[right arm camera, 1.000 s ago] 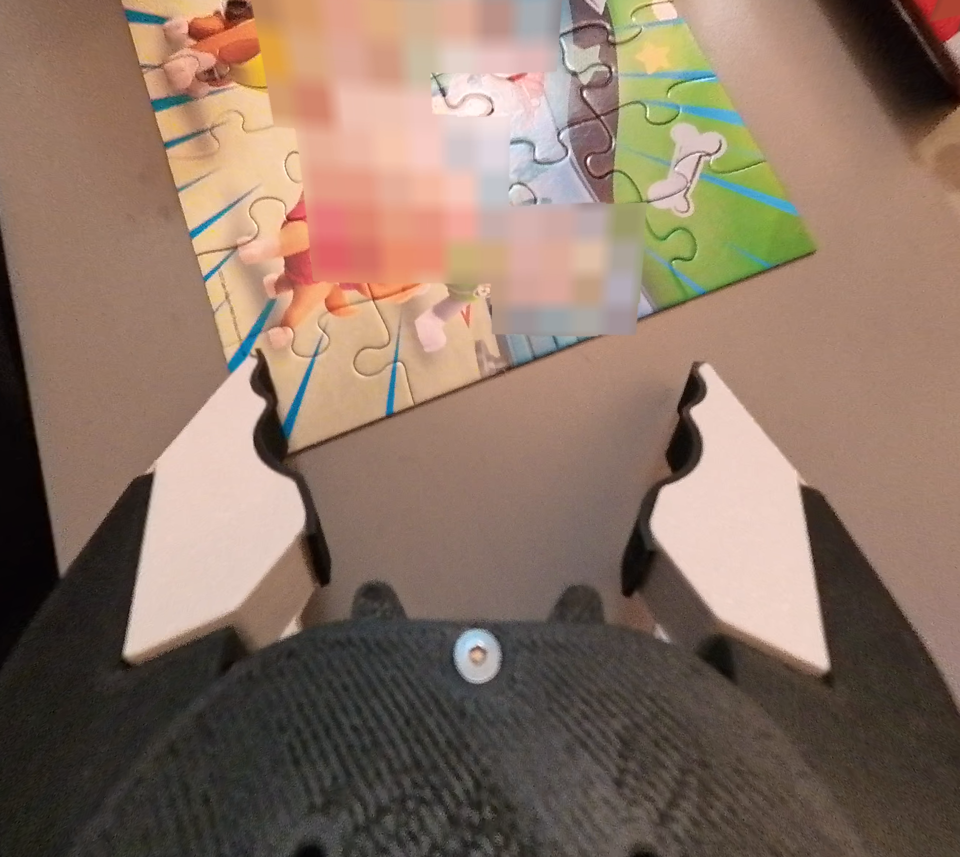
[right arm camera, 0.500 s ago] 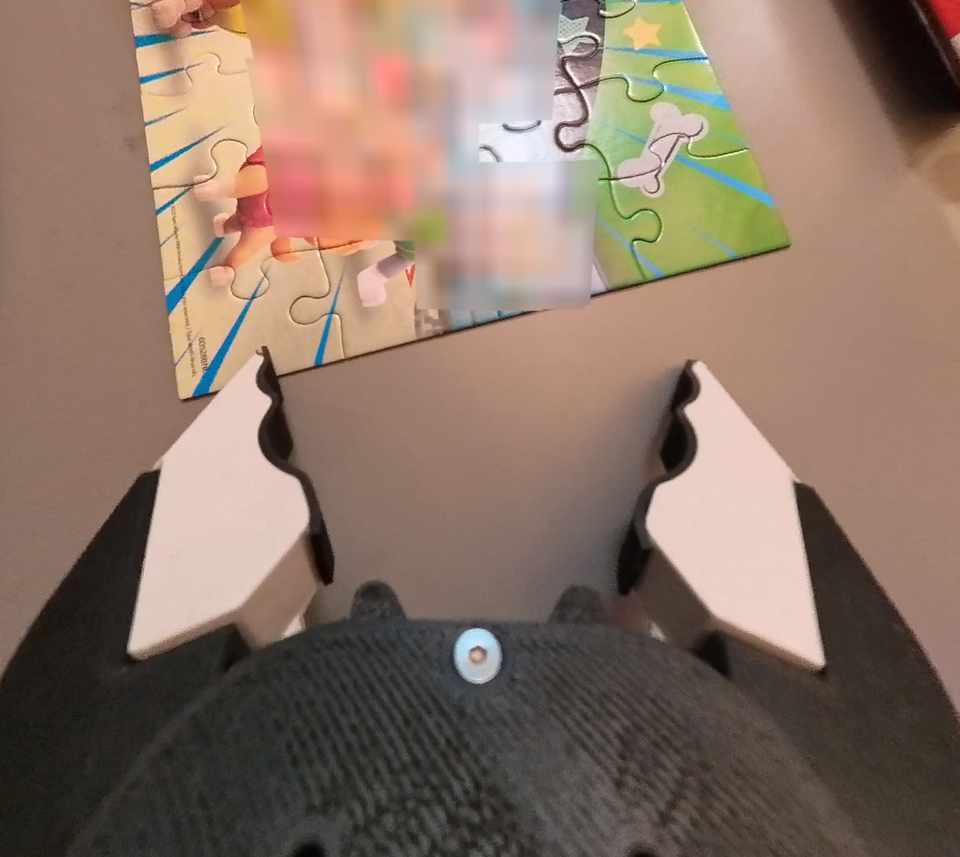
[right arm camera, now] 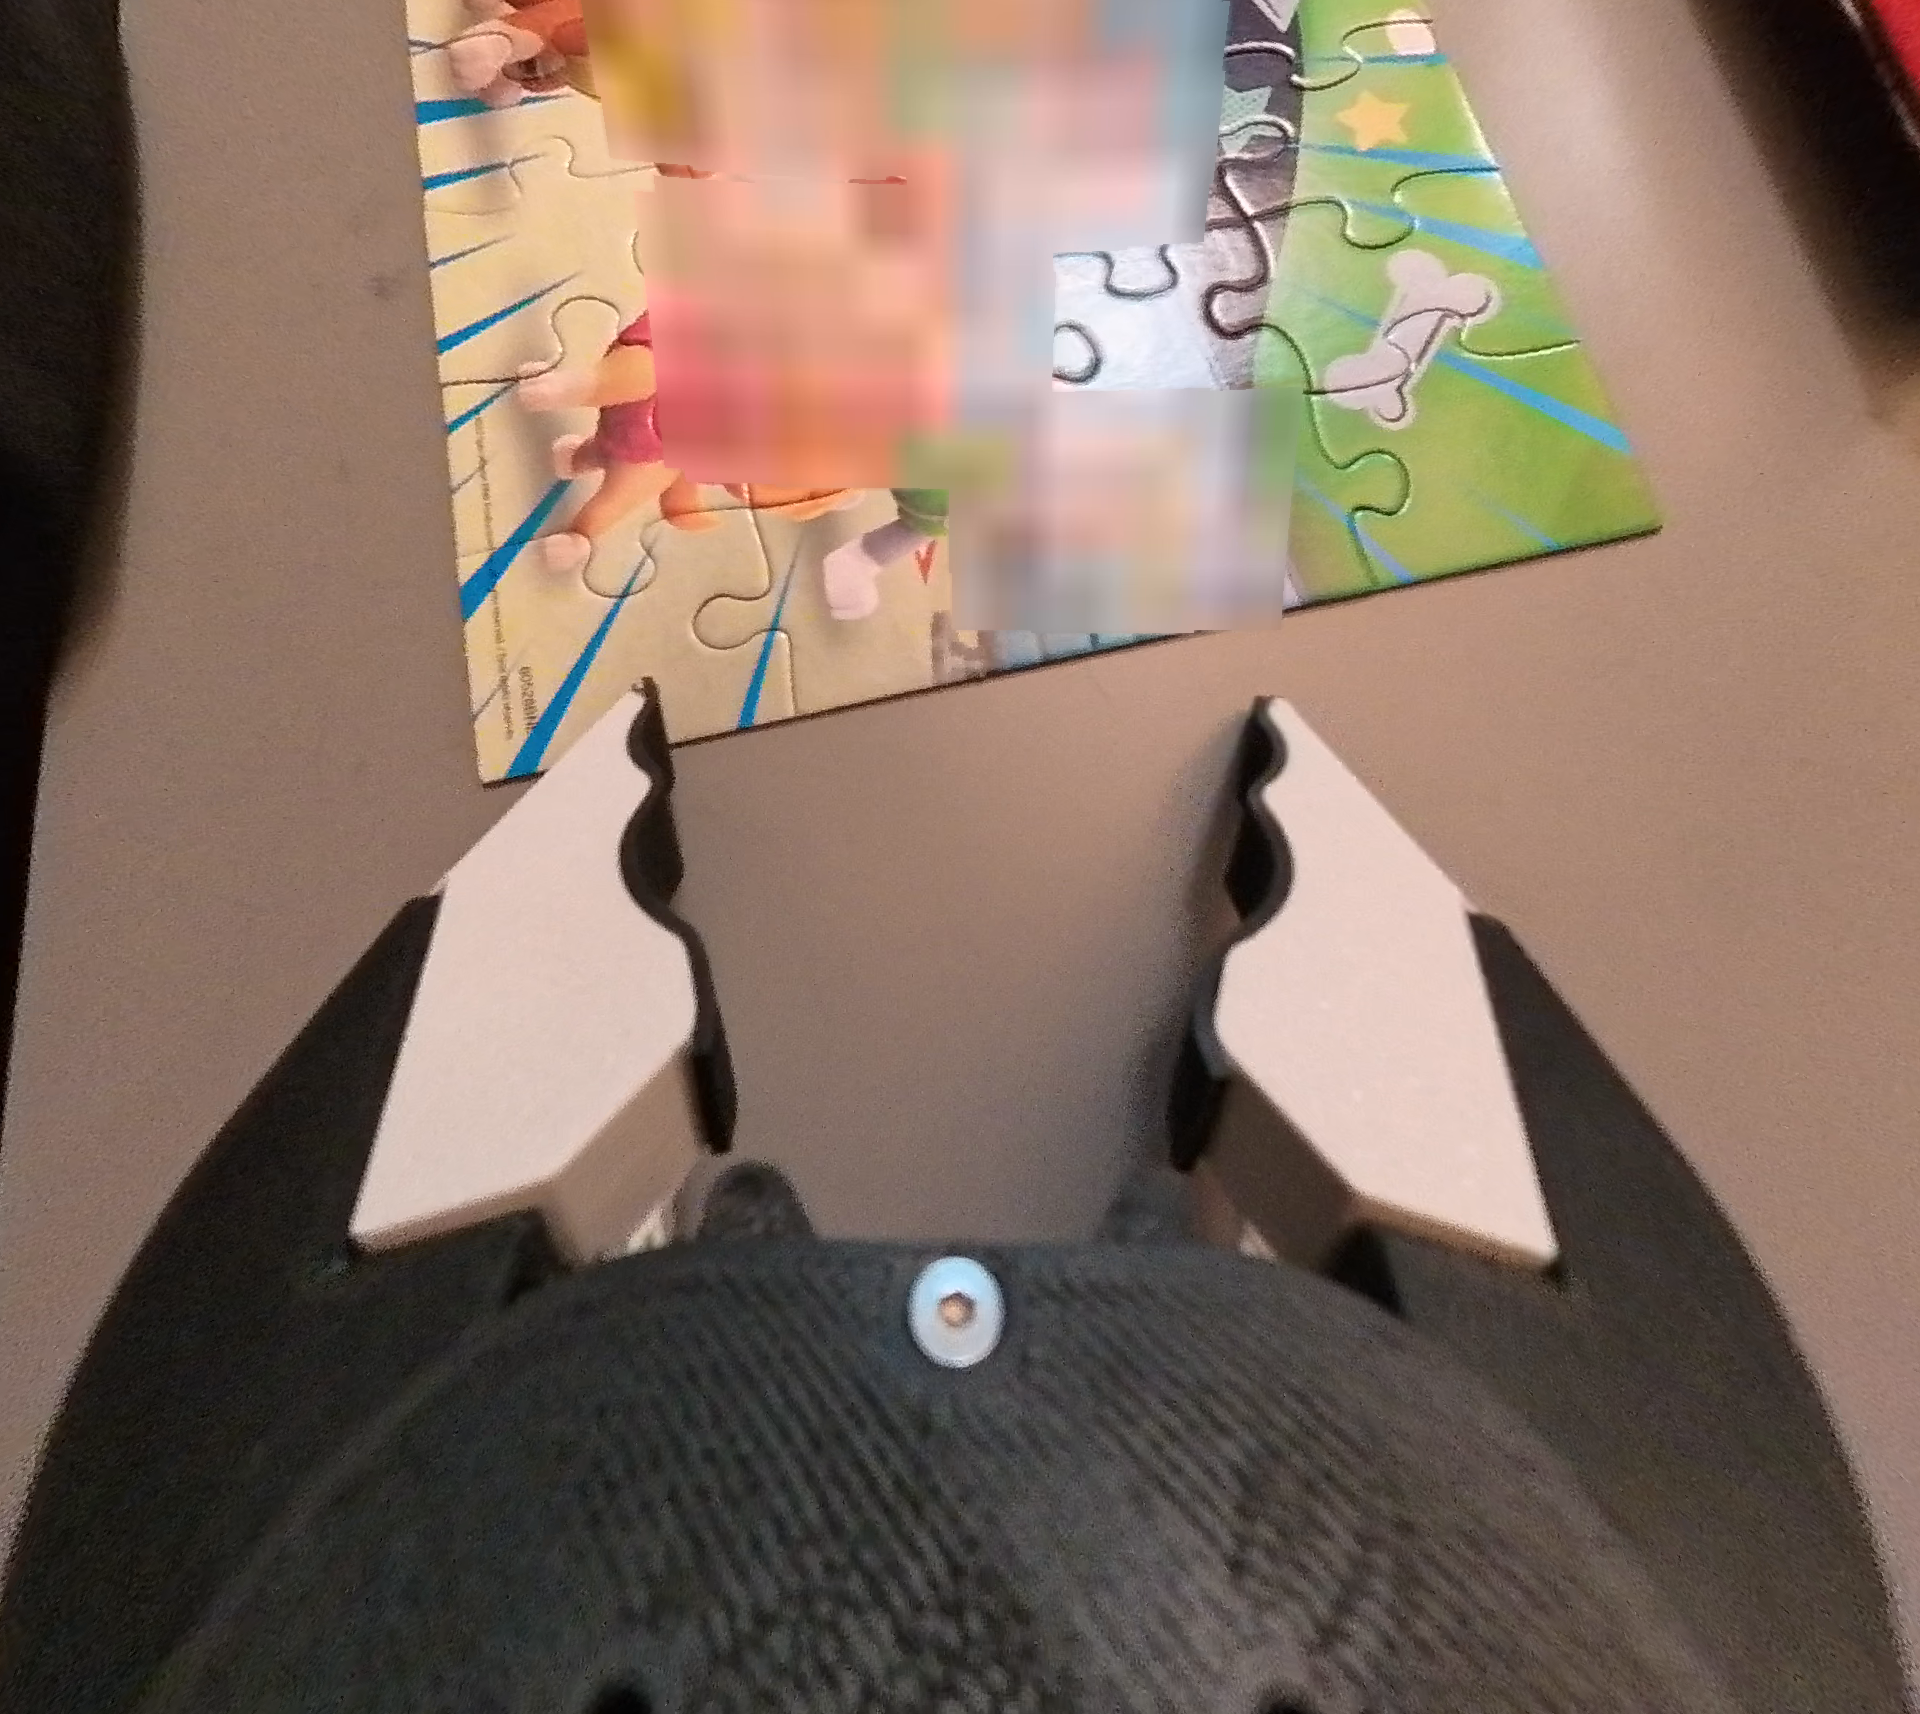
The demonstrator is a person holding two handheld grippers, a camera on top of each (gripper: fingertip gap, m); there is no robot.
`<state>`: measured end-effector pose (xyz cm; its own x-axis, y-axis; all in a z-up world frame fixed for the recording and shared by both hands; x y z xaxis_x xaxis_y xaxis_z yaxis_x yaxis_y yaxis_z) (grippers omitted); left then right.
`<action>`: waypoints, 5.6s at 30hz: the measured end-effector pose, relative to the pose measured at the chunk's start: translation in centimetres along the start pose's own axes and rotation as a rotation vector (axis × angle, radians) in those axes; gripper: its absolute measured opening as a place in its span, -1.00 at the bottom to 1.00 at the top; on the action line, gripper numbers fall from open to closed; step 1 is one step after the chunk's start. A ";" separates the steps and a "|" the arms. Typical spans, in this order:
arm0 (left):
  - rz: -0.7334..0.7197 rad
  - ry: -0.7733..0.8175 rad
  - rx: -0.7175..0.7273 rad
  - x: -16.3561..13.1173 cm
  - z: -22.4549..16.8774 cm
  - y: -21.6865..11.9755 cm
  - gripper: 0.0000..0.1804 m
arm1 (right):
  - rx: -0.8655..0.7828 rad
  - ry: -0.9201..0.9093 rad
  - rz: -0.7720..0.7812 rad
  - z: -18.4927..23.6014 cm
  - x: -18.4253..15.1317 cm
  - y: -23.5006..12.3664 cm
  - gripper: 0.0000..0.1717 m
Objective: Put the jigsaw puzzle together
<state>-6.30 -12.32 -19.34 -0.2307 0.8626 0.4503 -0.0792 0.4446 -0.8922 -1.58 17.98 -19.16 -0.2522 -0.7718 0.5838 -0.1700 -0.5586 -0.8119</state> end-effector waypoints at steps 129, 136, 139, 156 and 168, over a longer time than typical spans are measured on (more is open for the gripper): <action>0.036 0.255 -0.164 1.2 -1.4 0.0 -0.12 | 0.092 -0.154 0.083 -1.4 0.9 0.6 0.26; 0.034 0.248 -0.165 1.2 -1.4 0.0 -0.12 | 0.092 -0.153 0.081 -1.5 0.9 0.6 0.26; 0.036 0.249 -0.165 1.2 -1.4 0.0 -0.12 | 0.092 -0.151 0.079 -1.5 0.9 0.6 0.26; -0.212 0.026 -0.077 4.5 1.3 -1.9 -0.25 | -0.116 -0.028 -0.199 -3.7 4.2 -2.9 -0.03; -0.107 0.040 -0.036 5.4 2.6 2.3 0.06 | -0.026 0.009 -0.027 -4.3 3.3 2.0 0.04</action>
<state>-10.26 -7.30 -19.05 -0.1842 0.8181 0.5448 -0.0666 0.5427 -0.8373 -6.88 15.61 -18.92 -0.2559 -0.7534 0.6058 -0.2019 -0.5712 -0.7956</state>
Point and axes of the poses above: each gripper's, where its closed fingertips meet, y out along the fingers, x out of its top, z = x × y across the jaws, the point moved 3 cm from there along -y, back along the fingers, and after that the axes turned 11 degrees about z, right-handed, at the moved point
